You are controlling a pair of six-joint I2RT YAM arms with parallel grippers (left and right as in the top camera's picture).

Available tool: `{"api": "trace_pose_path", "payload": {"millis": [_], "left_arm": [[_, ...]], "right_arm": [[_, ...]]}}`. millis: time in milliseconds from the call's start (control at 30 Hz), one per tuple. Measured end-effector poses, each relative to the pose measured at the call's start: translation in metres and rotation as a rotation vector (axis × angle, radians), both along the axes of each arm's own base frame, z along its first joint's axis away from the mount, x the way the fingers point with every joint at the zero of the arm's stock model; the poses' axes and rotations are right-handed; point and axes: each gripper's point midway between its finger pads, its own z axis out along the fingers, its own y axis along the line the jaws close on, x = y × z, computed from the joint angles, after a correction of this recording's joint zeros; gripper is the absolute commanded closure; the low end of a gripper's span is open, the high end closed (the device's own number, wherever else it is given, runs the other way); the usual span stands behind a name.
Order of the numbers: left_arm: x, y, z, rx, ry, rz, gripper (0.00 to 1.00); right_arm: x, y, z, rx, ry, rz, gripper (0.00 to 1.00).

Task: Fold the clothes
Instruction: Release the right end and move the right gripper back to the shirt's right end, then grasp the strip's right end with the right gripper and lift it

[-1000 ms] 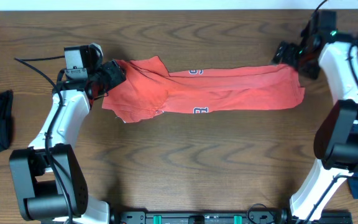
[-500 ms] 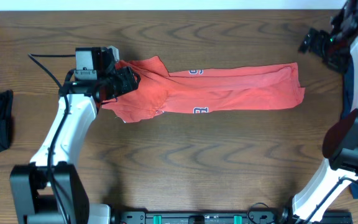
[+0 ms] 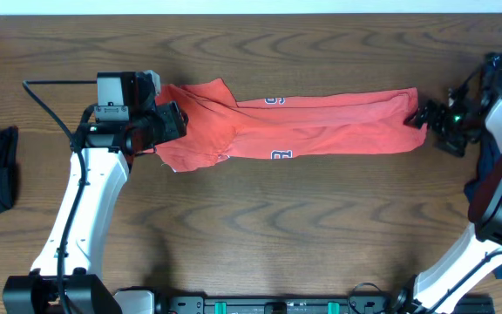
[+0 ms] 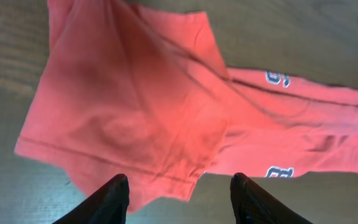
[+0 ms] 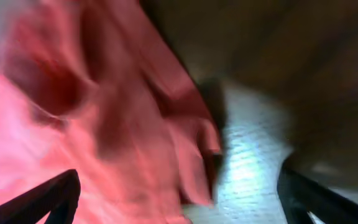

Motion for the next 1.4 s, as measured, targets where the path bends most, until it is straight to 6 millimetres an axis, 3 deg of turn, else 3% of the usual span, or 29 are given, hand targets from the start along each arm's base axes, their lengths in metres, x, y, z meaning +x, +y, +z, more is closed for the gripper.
{"api": "trace_pose_path", "payload": {"millis": [567, 600, 700, 767, 867, 1133, 1267, 1400], "left_arm": [[-0.005, 0.004, -0.005, 0.021, 0.028, 0.008, 0.45], [-0.005, 0.004, -0.005, 0.022, 0.028, 0.009, 0.45], [-0.006, 0.004, -0.005, 0.024, 0.029, 0.010, 0.45], [-0.006, 0.004, -0.005, 0.024, 0.031, 0.010, 0.45], [-0.007, 0.004, -0.006, 0.025, 0.036, 0.010, 0.45], [-0.008, 0.004, -0.006, 0.025, 0.040, 0.010, 0.45], [-0.009, 0.004, -0.007, 0.025, 0.044, 0.010, 0.45], [-0.009, 0.004, -0.007, 0.025, 0.046, 0.010, 0.45]], "right_arm": [[0.014, 0.044, 0.003, 0.139, -0.279, 0.114, 0.01], [0.014, 0.050, 0.003, 0.149, -0.282, 0.126, 0.05], [0.013, 0.067, 0.000, 0.170, -0.279, 0.168, 0.53], [0.008, 0.074, -0.007, 0.185, -0.256, 0.174, 0.99], [0.000, 0.079, -0.019, 0.202, -0.219, 0.171, 0.99], [-0.001, 0.078, -0.020, 0.217, -0.215, 0.161, 0.99], [-0.008, 0.060, -0.019, 0.231, -0.190, 0.111, 0.99], [-0.015, 0.028, -0.018, 0.218, -0.151, 0.047, 0.99]]}}
